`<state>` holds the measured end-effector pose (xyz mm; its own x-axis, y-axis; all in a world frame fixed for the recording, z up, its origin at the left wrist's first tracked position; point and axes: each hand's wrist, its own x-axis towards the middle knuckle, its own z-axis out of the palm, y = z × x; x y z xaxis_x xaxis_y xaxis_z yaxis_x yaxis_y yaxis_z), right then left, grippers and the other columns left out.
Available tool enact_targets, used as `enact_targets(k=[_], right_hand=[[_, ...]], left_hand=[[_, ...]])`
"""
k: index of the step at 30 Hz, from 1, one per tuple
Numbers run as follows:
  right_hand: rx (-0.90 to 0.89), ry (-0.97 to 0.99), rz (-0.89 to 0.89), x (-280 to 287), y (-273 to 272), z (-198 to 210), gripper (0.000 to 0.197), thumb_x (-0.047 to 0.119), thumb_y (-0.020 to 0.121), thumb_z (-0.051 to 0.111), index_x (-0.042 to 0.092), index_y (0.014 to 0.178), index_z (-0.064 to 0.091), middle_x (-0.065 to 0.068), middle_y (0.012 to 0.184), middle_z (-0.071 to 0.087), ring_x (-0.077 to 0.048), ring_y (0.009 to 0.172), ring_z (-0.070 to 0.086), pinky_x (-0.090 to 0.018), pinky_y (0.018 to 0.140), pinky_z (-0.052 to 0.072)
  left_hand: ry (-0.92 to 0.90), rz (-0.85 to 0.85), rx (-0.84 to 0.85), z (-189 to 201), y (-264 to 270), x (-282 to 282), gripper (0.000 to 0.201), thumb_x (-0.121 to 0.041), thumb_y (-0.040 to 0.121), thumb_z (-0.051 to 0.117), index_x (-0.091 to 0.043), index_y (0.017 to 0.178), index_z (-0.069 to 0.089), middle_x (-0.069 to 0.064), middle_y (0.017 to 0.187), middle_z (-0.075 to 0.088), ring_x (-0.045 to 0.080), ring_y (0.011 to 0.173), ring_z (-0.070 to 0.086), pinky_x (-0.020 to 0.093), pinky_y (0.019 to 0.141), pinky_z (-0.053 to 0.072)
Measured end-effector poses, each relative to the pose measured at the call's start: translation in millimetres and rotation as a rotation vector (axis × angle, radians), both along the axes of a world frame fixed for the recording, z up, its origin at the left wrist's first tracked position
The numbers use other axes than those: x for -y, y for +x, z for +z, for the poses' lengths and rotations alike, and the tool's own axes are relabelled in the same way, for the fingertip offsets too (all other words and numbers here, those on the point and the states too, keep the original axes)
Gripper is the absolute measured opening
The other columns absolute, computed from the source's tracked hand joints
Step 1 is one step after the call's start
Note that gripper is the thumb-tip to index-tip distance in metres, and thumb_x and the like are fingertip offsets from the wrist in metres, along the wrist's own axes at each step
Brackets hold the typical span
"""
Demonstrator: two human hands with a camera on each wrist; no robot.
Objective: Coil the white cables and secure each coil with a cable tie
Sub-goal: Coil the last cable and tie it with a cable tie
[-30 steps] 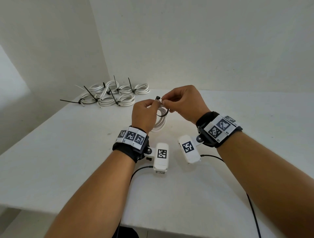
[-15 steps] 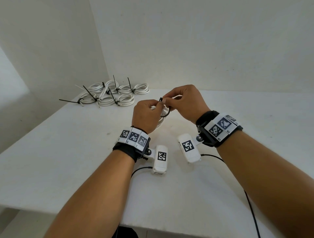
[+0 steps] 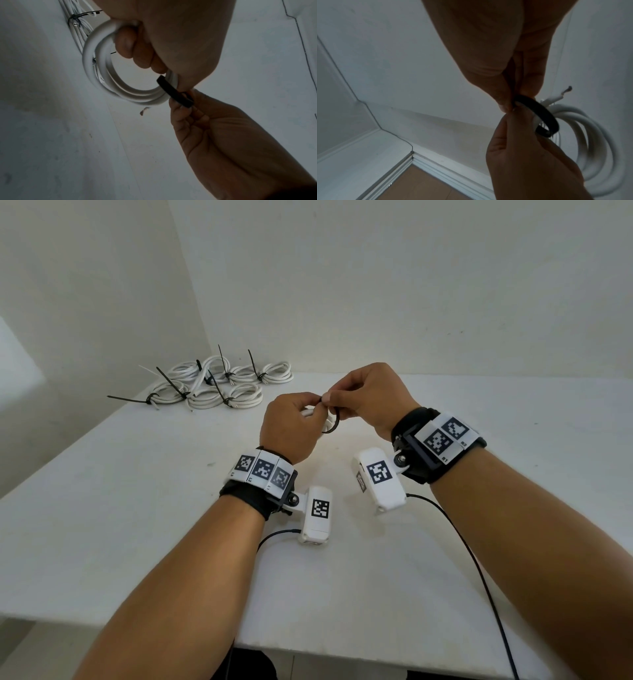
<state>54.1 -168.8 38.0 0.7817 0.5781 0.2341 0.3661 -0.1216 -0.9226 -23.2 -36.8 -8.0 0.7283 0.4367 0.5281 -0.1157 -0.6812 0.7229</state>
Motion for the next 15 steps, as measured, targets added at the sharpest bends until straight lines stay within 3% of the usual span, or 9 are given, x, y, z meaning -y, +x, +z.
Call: enact_targets(k=[3, 7, 10, 15], right_hand=[[-0.047, 0.053, -0.029, -1, -1, -1, 0.019, 0.012, 0.081, 0.08, -0.004, 0.084, 0.071, -0.017, 0.077, 0.074, -0.031, 0.069, 0.073, -0.041, 0.074, 0.063], [-0.099, -0.111, 0.058, 0, -7, 2, 0.033, 0.031, 0.083, 0.079, 0.002, 0.093, 0.064, -0.013, 0.08, 0.073, -0.024, 0.063, 0.071, -0.035, 0.061, 0.06], [-0.069, -0.143, 0.13, -2, -13, 3, 0.026, 0.018, 0.082, 0.08, -0.001, 0.092, 0.065, -0.012, 0.073, 0.073, -0.021, 0.062, 0.069, -0.033, 0.062, 0.059], [-0.015, -0.03, 0.003, -1, -9, 5, 0.021, 0.015, 0.081, 0.08, -0.003, 0.083, 0.07, -0.011, 0.068, 0.073, -0.02, 0.059, 0.069, -0.031, 0.06, 0.057]], left_hand=[[-0.018, -0.001, -0.001, -1, 2, 2, 0.023, -0.031, 0.084, 0.057, -0.021, 0.079, 0.077, -0.005, 0.068, 0.072, 0.011, 0.063, 0.066, 0.024, 0.056, 0.049], [-0.112, 0.051, 0.046, 1, -1, -3, 0.02, -0.022, 0.09, 0.064, -0.026, 0.073, 0.073, -0.014, 0.064, 0.068, -0.002, 0.059, 0.06, 0.01, 0.056, 0.042], [-0.227, 0.06, 0.077, 2, -2, -9, 0.017, -0.015, 0.089, 0.064, -0.017, 0.079, 0.077, -0.012, 0.071, 0.071, -0.005, 0.064, 0.061, 0.008, 0.061, 0.043], [-0.245, 0.026, 0.058, -1, -1, -5, 0.017, -0.017, 0.092, 0.064, -0.012, 0.087, 0.079, -0.004, 0.074, 0.072, -0.002, 0.063, 0.06, 0.008, 0.058, 0.041]])
